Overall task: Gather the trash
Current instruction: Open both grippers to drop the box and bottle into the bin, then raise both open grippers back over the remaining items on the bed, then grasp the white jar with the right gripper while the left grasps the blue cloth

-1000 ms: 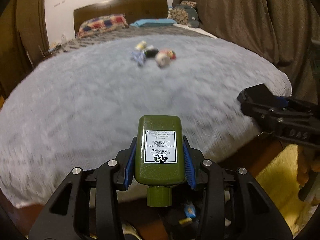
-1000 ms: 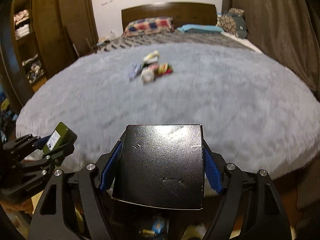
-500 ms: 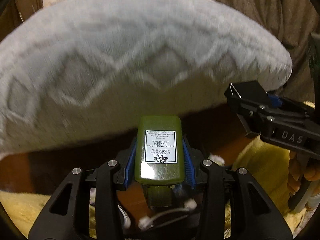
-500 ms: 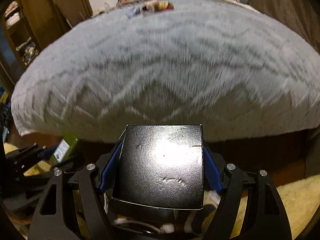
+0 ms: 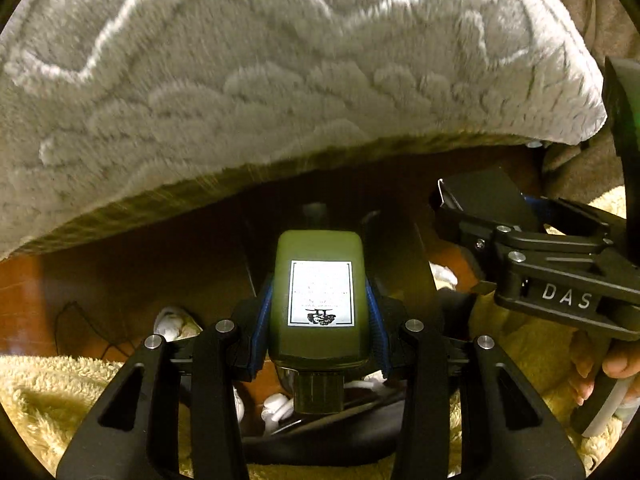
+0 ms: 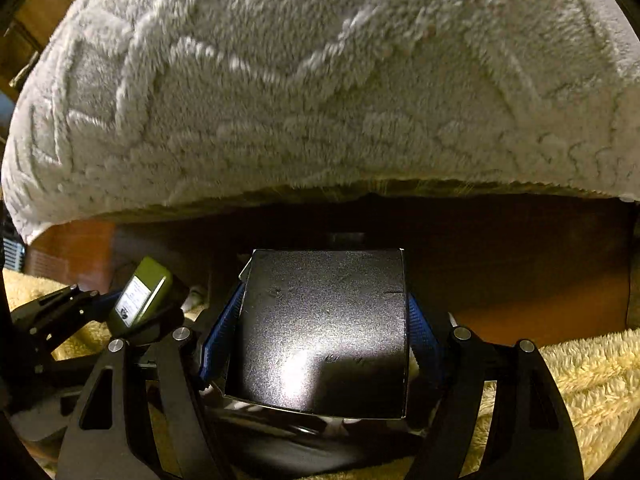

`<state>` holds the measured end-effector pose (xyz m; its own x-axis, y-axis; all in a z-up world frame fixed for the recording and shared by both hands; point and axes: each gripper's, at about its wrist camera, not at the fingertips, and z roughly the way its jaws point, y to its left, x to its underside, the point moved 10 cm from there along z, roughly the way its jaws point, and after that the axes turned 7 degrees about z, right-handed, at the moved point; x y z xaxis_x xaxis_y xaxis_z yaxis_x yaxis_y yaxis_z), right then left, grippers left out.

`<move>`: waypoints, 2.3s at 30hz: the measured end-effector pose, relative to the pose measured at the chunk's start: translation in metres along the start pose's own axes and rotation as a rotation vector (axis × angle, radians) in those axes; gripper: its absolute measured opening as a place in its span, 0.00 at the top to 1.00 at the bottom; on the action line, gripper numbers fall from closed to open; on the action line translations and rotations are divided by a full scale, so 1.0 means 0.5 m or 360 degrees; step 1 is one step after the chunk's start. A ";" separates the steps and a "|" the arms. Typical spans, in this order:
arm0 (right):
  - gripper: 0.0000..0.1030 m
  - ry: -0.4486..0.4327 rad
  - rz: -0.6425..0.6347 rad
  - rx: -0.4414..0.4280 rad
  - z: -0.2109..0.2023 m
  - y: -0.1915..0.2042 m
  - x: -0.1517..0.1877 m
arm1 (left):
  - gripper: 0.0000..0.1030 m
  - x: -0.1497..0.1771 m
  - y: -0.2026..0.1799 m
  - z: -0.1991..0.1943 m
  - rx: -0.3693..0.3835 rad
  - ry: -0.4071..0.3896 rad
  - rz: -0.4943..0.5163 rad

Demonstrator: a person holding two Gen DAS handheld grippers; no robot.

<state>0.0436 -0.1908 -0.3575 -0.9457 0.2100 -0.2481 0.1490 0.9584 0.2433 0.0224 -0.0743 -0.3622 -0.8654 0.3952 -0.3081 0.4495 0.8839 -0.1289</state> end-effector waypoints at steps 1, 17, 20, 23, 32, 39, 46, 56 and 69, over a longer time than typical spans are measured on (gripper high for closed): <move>0.27 0.0009 0.0001 -0.0002 0.005 -0.001 0.002 | 0.62 0.002 0.000 0.005 0.0001 0.0015 0.0000; 0.22 0.0071 0.0047 -0.0056 0.022 -0.025 -0.001 | 0.51 0.022 -0.023 0.046 0.0019 0.0068 -0.0019; 0.22 0.0058 0.0067 -0.0063 0.011 -0.028 -0.023 | 0.48 0.015 -0.023 0.041 0.0015 0.0060 -0.0018; 0.22 0.0011 0.0073 -0.0071 -0.013 -0.029 -0.032 | 0.45 0.002 -0.027 0.025 -0.0006 0.0021 -0.0004; 0.22 -0.0325 0.0029 -0.0048 -0.171 -0.022 -0.127 | 0.37 -0.053 -0.015 -0.094 -0.0049 -0.0204 0.0035; 0.21 -0.0524 -0.0023 0.0026 -0.274 -0.039 -0.241 | 0.37 -0.134 0.019 -0.198 -0.0154 -0.0385 0.0086; 0.22 -0.0637 -0.0057 0.0010 -0.329 -0.014 -0.368 | 0.37 -0.270 0.072 -0.275 -0.0252 -0.0533 0.0095; 0.22 -0.0654 -0.0061 -0.0094 -0.292 0.069 -0.531 | 0.37 -0.436 0.150 -0.292 -0.0351 -0.0560 0.0070; 0.35 -0.0525 -0.0078 -0.0134 -0.177 0.154 -0.639 | 0.37 -0.521 0.202 -0.250 -0.0383 -0.0487 0.0086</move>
<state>0.3319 -0.2014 -0.1764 -0.8048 0.2282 -0.5479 0.0680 0.9525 0.2968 0.2655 -0.0565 -0.1770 -0.7197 0.3820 -0.5798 0.3963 0.9117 0.1086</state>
